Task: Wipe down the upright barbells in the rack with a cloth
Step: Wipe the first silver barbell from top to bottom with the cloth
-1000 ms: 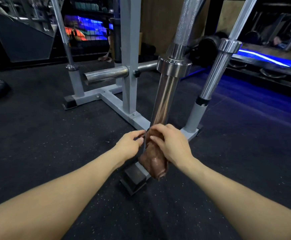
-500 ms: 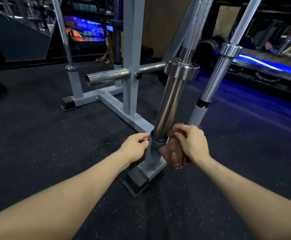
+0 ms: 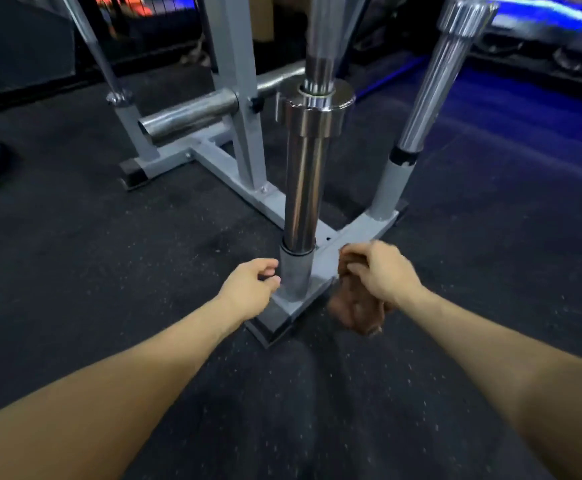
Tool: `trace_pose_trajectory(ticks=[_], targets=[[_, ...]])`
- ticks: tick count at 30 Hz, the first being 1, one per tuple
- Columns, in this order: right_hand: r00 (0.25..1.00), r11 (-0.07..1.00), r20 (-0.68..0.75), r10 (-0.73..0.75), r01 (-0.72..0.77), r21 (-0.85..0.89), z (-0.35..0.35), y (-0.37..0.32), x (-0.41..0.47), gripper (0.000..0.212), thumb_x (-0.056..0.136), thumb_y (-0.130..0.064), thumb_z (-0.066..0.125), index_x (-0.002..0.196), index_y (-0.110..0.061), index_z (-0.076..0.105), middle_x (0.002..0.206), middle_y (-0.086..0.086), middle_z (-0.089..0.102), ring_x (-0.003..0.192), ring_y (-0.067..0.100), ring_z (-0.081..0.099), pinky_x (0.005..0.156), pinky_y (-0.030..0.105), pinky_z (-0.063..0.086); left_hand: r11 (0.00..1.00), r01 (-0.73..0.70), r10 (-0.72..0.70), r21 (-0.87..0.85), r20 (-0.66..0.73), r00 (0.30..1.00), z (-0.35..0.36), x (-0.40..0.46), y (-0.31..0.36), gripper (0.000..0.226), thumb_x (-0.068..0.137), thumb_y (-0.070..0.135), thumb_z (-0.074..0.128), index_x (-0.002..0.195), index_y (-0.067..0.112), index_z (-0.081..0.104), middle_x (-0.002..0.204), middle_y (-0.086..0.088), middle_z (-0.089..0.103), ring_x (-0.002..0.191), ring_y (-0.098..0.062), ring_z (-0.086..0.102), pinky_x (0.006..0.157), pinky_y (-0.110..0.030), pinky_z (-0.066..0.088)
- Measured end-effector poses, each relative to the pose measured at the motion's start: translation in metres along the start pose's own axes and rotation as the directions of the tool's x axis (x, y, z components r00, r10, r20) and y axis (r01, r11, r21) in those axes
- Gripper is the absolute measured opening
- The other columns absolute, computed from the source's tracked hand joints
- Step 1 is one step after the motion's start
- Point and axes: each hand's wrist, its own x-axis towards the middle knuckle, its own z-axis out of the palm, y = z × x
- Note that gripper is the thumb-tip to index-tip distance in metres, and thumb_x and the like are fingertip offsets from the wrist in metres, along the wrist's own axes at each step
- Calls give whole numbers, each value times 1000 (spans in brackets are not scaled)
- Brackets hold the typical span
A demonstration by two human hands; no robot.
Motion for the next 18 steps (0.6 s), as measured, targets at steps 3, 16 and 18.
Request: trace_pose_trajectory(ticks=[3, 16, 18], targets=[[1000, 998, 17, 16, -17, 61, -42, -2, -18, 32, 92, -23, 58, 124, -30, 57, 125, 4, 59, 113, 29, 55, 90, 36, 46, 997, 75, -75, -1, 49, 996, -2, -33, 31, 38, 97, 18, 51, 135, 17, 50, 126, 1, 55, 100, -11, 52, 78, -18, 37], [994, 977, -70, 83, -67, 202, -381, -59, -125, 39, 87, -25, 67, 123, -25, 55, 117, 3, 56, 108, 28, 54, 89, 38, 46, 999, 37, -38, 7, 113, 993, -96, -197, 343, 36, 97, 11, 47, 133, 11, 52, 112, -4, 58, 90, -15, 54, 61, -2, 37], [988, 979, -127, 91, -65, 195, -452, -73, -135, 38, 86, -25, 67, 123, -26, 56, 118, 2, 56, 109, 27, 54, 88, 38, 46, 999, 14, -11, -33, 90, 996, -116, -215, 398, 34, 95, 7, 48, 129, 7, 54, 98, -5, 56, 71, -12, 50, 51, -1, 36]])
